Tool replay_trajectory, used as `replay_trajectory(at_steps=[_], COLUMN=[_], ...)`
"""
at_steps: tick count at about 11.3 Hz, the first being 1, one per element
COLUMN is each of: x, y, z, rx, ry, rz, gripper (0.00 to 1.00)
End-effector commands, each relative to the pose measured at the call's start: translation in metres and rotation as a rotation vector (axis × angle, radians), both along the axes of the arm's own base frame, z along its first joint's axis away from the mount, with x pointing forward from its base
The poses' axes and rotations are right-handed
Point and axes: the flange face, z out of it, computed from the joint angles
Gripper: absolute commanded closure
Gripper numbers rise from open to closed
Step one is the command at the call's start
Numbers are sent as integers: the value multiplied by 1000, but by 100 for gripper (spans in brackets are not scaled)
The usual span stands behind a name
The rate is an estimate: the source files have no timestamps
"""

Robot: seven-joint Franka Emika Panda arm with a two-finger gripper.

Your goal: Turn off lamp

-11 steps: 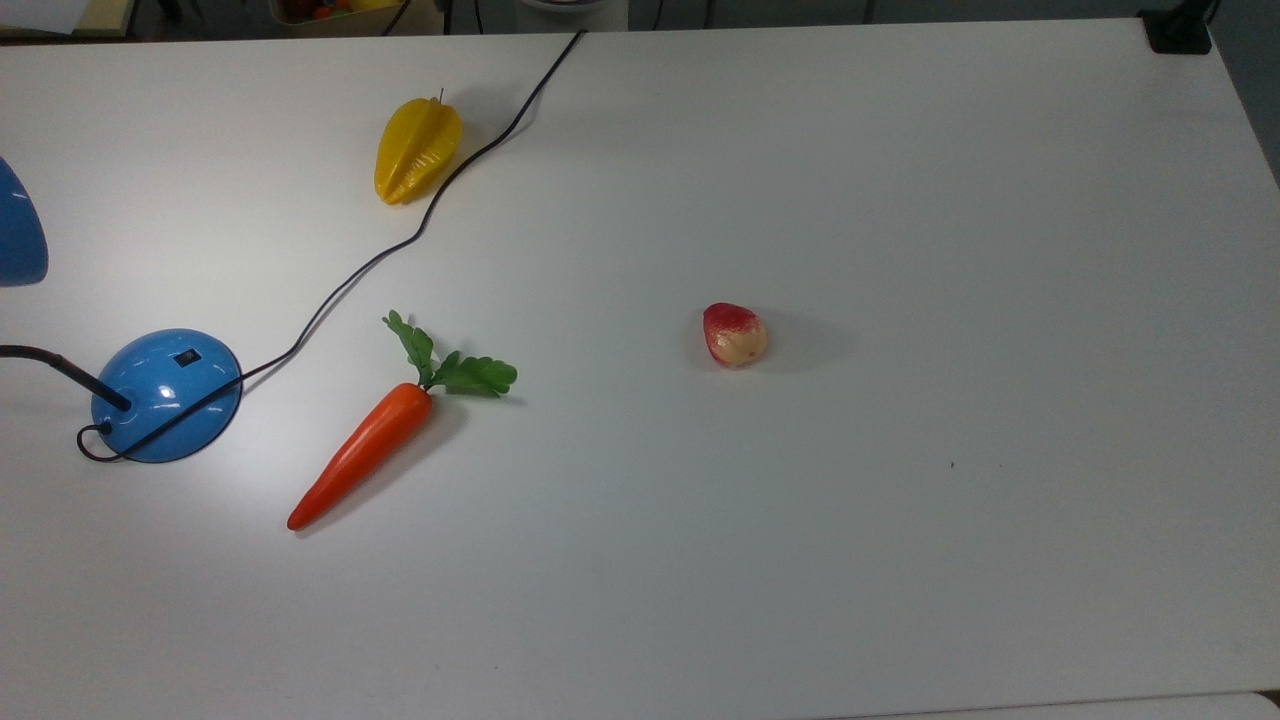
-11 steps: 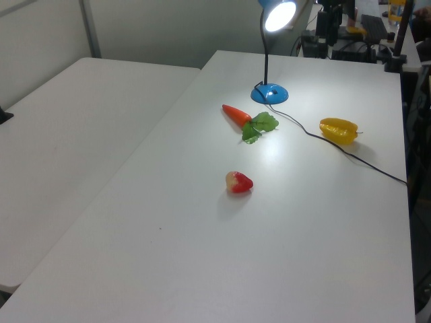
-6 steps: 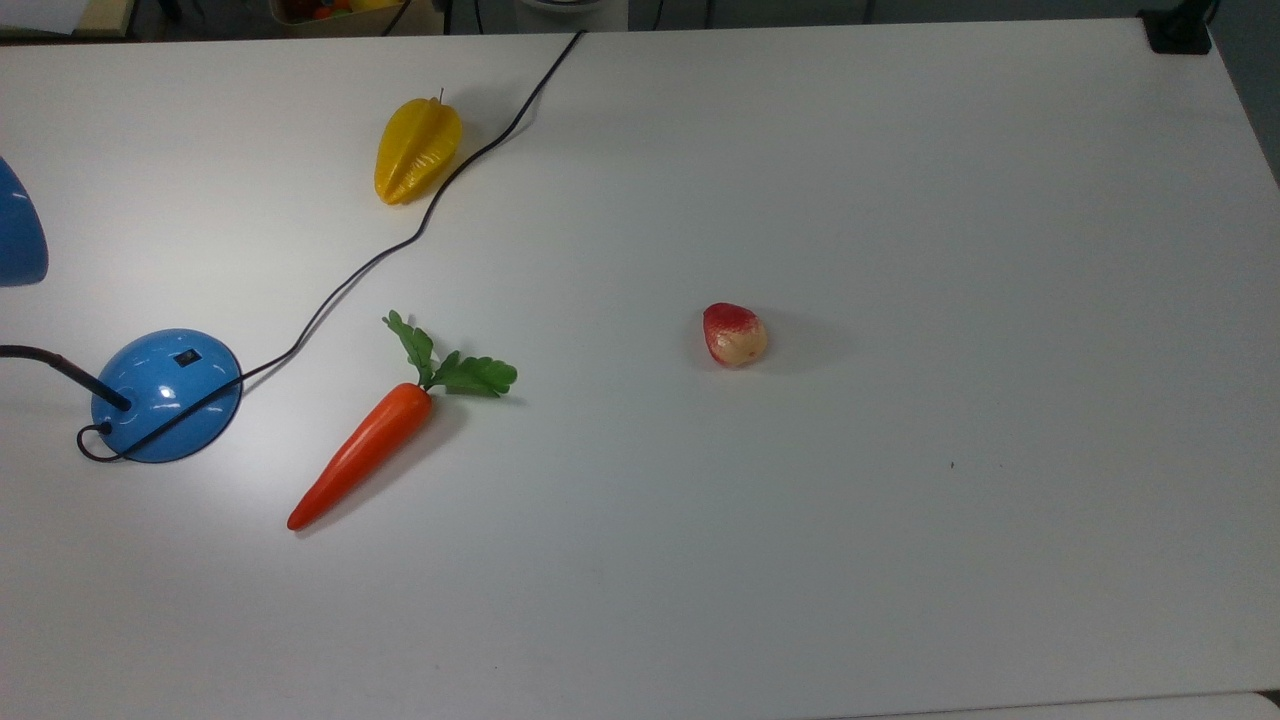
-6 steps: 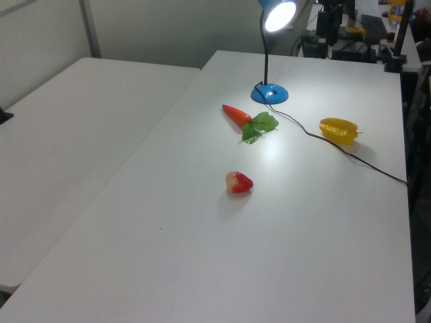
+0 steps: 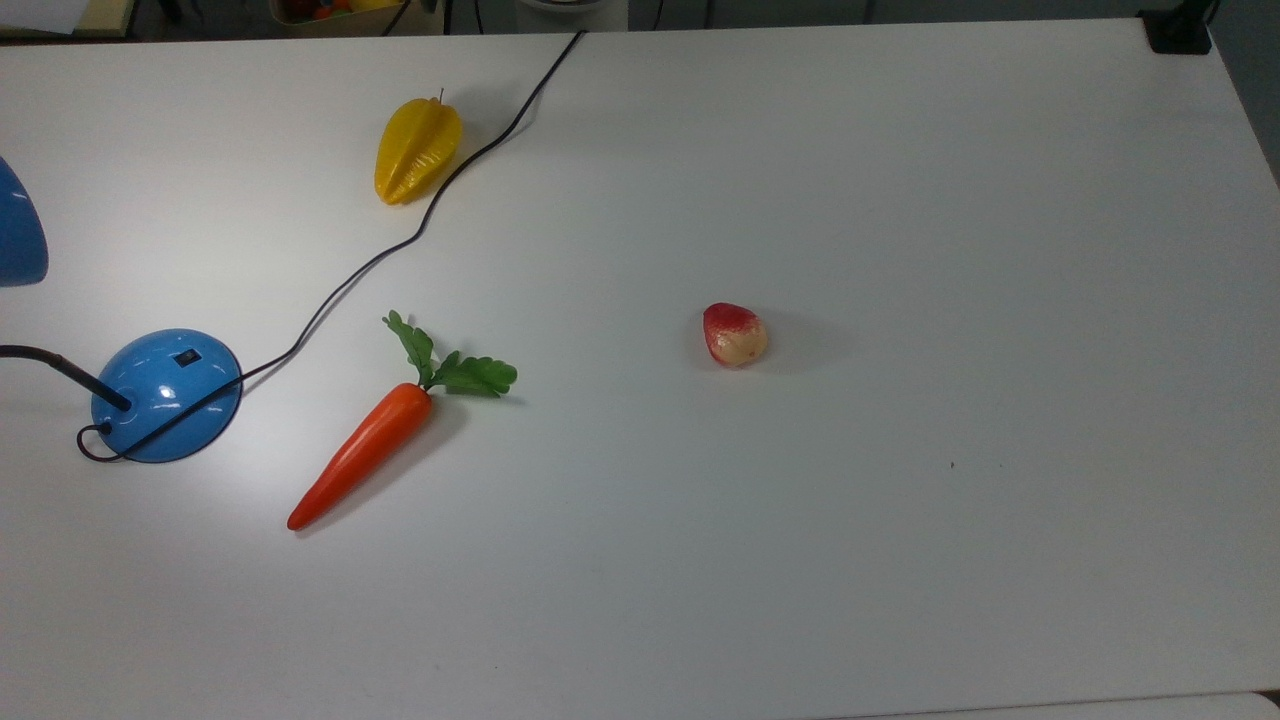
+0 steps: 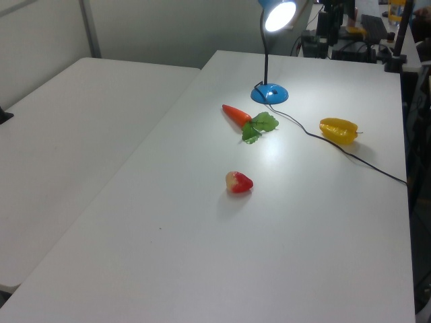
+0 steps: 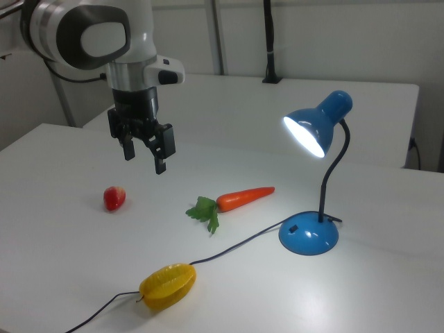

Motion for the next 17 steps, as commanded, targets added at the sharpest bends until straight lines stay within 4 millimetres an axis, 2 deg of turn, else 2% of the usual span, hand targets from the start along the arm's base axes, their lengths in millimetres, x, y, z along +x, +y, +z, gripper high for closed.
replay_trajectory(at_steps=[1,2,5,6,9,11,13,14,17], x=[-1,0,7,13,24,34,54,58,71], y=[-2,-2,-11,-14,-57,-86,-106,-123,-157], z=[2,-1,-2,-12,-31,-62,-108,-127,-168], rx=[8,25,57,54,27,8,-16,-32,-70], ry=[11,14,-36,-52,-210,-265,-295,-309,-382], rz=[2,-14,-125,-165,-341,-433,-507,-543,-600], gripper=[81,100,100,100,100,100,100,100,100])
